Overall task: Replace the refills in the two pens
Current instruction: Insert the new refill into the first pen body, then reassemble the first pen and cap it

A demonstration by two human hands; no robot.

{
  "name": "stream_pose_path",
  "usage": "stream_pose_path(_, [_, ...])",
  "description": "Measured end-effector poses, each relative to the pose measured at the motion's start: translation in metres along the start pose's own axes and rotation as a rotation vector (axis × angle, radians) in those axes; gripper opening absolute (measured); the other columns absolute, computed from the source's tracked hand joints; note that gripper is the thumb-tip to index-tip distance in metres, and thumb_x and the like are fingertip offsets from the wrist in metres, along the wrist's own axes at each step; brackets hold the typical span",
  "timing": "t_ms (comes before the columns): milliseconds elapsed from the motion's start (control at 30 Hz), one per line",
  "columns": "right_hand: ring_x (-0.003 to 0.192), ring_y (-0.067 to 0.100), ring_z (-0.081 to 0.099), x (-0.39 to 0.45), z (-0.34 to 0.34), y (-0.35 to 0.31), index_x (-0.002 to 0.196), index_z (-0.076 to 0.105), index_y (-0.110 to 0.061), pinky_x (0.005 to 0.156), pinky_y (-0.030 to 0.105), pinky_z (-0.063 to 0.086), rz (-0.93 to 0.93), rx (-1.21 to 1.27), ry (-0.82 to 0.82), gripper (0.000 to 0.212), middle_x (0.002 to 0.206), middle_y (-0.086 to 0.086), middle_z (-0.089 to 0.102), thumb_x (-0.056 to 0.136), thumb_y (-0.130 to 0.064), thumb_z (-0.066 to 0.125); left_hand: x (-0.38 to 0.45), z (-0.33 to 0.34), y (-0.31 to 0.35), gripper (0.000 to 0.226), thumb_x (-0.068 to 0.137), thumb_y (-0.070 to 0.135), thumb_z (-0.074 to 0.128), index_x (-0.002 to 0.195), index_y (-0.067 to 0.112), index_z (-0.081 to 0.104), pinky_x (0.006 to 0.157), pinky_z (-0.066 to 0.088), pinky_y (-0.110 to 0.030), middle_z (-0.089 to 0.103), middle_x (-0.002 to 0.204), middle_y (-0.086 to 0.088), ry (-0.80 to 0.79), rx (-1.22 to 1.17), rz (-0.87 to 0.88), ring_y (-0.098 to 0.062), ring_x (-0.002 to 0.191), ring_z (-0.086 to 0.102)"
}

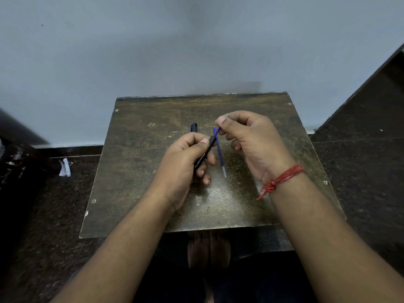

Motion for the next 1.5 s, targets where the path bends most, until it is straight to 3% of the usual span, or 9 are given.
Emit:
stream_pose_path(300, [0.067,0.001,0.055,-0.003,0.005,0.0,0.089,0.074,-0.011,0.059,0.016,0.039,0.006,-0.028,-0.031,0.018,0.071,-0.006,0.065,0.09,-0.028,0.072,0.0,-0.003,0.001,0.013,0.102,0.013,0.049,0.101,0.005,0.06,0.042,0.037,-0.025,0.057,0.063,-0.004,0.042,-0.024,0.012,-0.011,0.044,0.035])
stream_pose_path(400, [0.063,-0.006,0.056,0.001,-0.026,-0.015,0.088,0.072,-0.02,0.061,0.015,0.043,-0.109,-0.146,0.194,0.02,0.073,-0.012,0.067,0.092,-0.039,0.067,0.001,-0.004,0.001,0.015,0.102,0.012,0.048,0.106,0.003,0.059,0.042,0.037,-0.025,0.057,0.063,-0.003,0.051,-0.031,0.013,-0.011,0.044,0.035])
stream_pose_path(533, [0.078,-0.003,0.059,0.002,-0.071,-0.024,0.091,0.068,-0.026,0.067,0.015,0.043,-0.152,-0.547,0.427,0.008,0.086,-0.013,0.065,0.095,-0.03,0.063,0.002,-0.007,0.0,0.016,0.102,0.013,0.048,0.107,0.003,0.06,0.042,0.037,-0.026,0.059,0.063,-0.001,0.061,-0.02,0.017,-0.01,0.044,0.036])
stream_pose_path(700, [0.104,0.022,0.058,0.009,-0.066,-0.006,0.088,0.067,-0.026,0.085,0.035,0.05,-0.051,-0.994,0.276,0.008,0.096,-0.004,0.066,0.093,-0.028,0.062,0.002,-0.006,0.0,0.017,0.102,0.013,0.048,0.108,0.003,0.059,0.043,0.038,-0.026,0.059,0.064,-0.001,0.058,0.0,0.029,-0.01,0.045,0.036])
stream_pose_path(1000, [0.116,0.03,0.051,0.006,-0.047,-0.006,0.1,0.067,-0.017,0.089,0.04,0.049,-0.024,-1.232,0.209,0.018,0.108,0.005,0.066,0.095,-0.031,0.057,0.003,-0.007,-0.001,0.016,0.102,0.014,0.048,0.105,0.002,0.06,0.044,0.038,-0.026,0.059,0.064,-0.001,0.066,0.017,0.032,-0.011,0.046,0.036])
stream_pose_path(1133, [0.113,0.032,0.054,0.005,-0.041,-0.004,0.092,0.062,-0.014,0.076,0.036,0.043,0.014,-1.306,0.163,0.013,0.096,0.007,0.061,0.094,-0.024,0.055,0.003,-0.007,-0.001,0.016,0.102,0.014,0.048,0.104,0.003,0.06,0.044,0.038,-0.026,0.059,0.064,-0.001,0.071,0.02,0.032,-0.011,0.046,0.036])
stream_pose_path(1267, [0.097,0.027,0.06,0.007,-0.046,-0.009,0.09,0.064,-0.016,0.071,0.033,0.045,-0.01,-1.188,0.226,0.015,0.09,0.002,0.063,0.092,-0.027,0.054,0.003,-0.007,0.0,0.016,0.102,0.014,0.049,0.104,0.003,0.059,0.044,0.038,-0.026,0.059,0.064,-0.001,0.071,0.02,0.032,-0.01,0.045,0.035])
stream_pose_path(1367, [0.075,0.009,0.059,0.004,-0.047,-0.019,0.084,0.066,-0.022,0.06,0.025,0.043,-0.081,-0.794,0.299,0.011,0.083,-0.007,0.065,0.09,-0.03,0.061,0.003,-0.007,-0.001,0.016,0.102,0.014,0.048,0.103,0.003,0.06,0.044,0.039,-0.025,0.059,0.064,-0.001,0.069,0.032,0.029,-0.01,0.045,0.036])
stream_pose_path(1500, [0.063,0.004,0.058,-0.001,-0.028,-0.012,0.084,0.069,-0.02,0.054,0.018,0.043,-0.035,-0.241,0.179,0.008,0.074,-0.007,0.068,0.091,-0.024,0.068,0.003,-0.007,-0.001,0.016,0.102,0.015,0.048,0.102,0.004,0.061,0.044,0.039,-0.026,0.059,0.064,-0.001,0.066,0.048,0.025,-0.011,0.045,0.036])
Point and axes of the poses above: each hand's wrist, its own x-axis towards the middle knuckle, its own z-axis out of the palm, y = z × x, the point moved 7 cm from there along x, towards the middle knuckle
